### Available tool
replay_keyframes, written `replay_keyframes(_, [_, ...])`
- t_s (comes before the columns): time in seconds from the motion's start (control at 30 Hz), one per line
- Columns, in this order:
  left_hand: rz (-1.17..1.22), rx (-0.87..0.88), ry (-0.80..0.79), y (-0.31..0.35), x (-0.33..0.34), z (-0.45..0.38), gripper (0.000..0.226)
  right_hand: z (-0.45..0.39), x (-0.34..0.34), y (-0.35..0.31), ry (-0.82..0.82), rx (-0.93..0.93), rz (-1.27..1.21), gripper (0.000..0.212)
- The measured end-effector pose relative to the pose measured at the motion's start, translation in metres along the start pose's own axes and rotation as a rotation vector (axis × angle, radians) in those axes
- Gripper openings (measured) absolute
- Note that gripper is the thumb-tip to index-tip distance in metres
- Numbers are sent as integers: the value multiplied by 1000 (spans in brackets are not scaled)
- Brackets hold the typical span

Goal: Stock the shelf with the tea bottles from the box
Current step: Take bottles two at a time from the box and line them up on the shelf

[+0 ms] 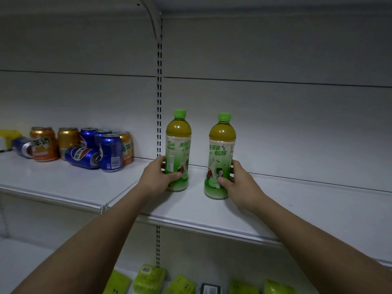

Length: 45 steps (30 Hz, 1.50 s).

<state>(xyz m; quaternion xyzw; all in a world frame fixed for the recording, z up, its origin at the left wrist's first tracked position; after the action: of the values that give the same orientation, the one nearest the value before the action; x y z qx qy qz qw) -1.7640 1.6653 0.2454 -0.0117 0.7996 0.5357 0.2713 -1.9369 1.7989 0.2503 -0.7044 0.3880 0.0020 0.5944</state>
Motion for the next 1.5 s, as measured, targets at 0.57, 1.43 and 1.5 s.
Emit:
replay_keyframes(0.57, [-50,4,182,-53,3,-105,57,-133,93,14,94,-12,41,45])
replay_keyframes(1.43, [-584,-91,184,-49,6,-84,55,-96,81,8,120,-36,339,30])
replay_keyframes(1.5, [-718,-173,94,-43,5,-68,61,-80,67,-4,-5,4,389,31])
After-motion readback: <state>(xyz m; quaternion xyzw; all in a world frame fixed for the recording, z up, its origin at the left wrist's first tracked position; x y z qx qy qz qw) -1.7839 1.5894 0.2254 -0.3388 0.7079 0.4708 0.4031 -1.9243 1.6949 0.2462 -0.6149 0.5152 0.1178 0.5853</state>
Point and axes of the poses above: each hand's wrist, its own z-axis away from the middle knuckle, its own x-axis out of the palm, y = z × x, the point moved 1 cm from there along -z, towards the middle knuckle, and after that the axes turned 4 degrees about -z, right-handed, at the moved point
